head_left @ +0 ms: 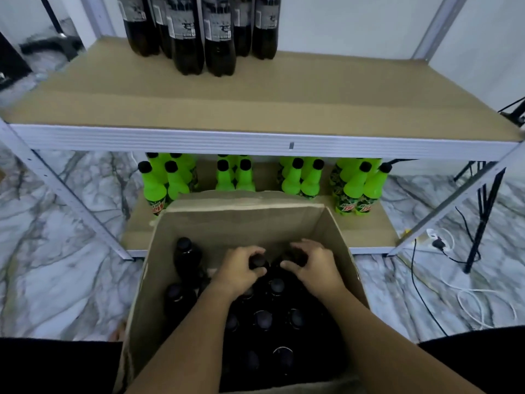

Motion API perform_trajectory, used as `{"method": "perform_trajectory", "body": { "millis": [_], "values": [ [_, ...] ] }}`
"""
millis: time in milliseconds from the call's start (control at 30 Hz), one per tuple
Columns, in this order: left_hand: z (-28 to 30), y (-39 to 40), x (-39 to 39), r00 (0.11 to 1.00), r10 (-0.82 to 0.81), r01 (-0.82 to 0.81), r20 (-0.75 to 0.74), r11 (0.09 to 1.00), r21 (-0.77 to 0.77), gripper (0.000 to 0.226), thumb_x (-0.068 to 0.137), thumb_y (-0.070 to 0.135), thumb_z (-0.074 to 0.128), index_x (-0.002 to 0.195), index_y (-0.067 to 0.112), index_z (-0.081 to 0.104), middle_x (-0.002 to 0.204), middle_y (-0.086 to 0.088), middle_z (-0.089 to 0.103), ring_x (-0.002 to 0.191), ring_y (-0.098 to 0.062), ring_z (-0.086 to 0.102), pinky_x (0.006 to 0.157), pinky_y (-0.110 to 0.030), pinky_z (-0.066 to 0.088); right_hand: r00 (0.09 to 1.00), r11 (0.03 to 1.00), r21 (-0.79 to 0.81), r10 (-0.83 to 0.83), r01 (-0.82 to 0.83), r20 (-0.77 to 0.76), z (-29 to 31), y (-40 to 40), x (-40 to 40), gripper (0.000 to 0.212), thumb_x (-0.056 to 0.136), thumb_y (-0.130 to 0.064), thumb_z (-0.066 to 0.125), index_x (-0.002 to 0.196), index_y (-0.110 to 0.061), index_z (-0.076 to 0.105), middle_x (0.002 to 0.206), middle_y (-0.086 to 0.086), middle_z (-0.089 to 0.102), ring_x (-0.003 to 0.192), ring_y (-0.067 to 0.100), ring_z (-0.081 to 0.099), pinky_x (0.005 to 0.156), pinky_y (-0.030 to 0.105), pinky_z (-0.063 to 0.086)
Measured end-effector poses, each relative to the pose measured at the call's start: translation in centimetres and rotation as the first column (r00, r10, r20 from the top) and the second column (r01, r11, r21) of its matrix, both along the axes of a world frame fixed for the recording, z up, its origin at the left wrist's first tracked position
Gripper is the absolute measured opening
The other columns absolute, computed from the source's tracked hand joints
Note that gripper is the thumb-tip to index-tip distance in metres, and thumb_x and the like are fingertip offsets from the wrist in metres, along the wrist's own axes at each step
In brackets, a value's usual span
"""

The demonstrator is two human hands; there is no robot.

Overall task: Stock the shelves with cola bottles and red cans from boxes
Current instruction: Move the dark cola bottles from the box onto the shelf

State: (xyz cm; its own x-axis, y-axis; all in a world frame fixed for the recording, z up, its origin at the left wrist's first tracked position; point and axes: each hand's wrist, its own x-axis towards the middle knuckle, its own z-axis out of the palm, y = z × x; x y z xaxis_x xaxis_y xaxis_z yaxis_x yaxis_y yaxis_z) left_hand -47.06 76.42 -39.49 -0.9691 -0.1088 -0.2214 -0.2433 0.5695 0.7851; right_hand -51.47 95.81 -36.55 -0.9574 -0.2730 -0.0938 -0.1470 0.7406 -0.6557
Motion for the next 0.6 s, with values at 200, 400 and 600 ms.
{"method": "perform_trajectory", "body": {
  "millis": [200,400,600],
  "values": [
    [-1.5,-0.9,-0.2,0.998,0.055,-0.056,0.017,0.995,0.088,0.042,0.075,0.007,0.09,0.114,0.014,0.077,0.098,0.005,0.073,0.104,-0.011,0.069,0.085,-0.015,0.051,0.999,0.988,0.152,0.015,-0.007,-0.05,-2.0,-0.4,-0.2,0.05,0.083,-0.041,0.079,0.129,-0.025,0.067,0.137,0.002,0.06,0.142,0.014,0.038,0.114,0.028,0.02],
    [-1.9,-1.3,-0.5,1.0,0.01,-0.008,-0.021,0.997,0.072,0.035,0.073,0.014,0.091,0.099,0.029,0.074,0.097,0.005,0.078,0.101,-0.018,0.073,0.097,-0.043,0.057,0.994,0.992,0.124,0.034,-0.021,-0.104,-2.9,-0.2,-0.2,0.044,0.081,-0.042,0.08,0.121,-0.023,0.072,0.119,-0.002,0.07,0.132,0.014,0.048,0.112,0.022,0.007],
    [-0.5,-1.2,-0.1,0.99,0.005,-0.004,-0.141,1.0,0.007,0.036,0.084,0.029,0.084,0.117,0.022,0.073,0.104,0.007,0.075,0.102,-0.012,0.069,0.094,-0.03,0.053,0.995,0.997,-0.076,0.019,-0.026,-0.097,-1.6,0.0,-0.2,0.039,0.078,-0.027,0.086,0.112,-0.012,0.075,0.11,0.006,0.069,0.11,0.023,0.062,0.101,0.019,0.034]
  ]
}}
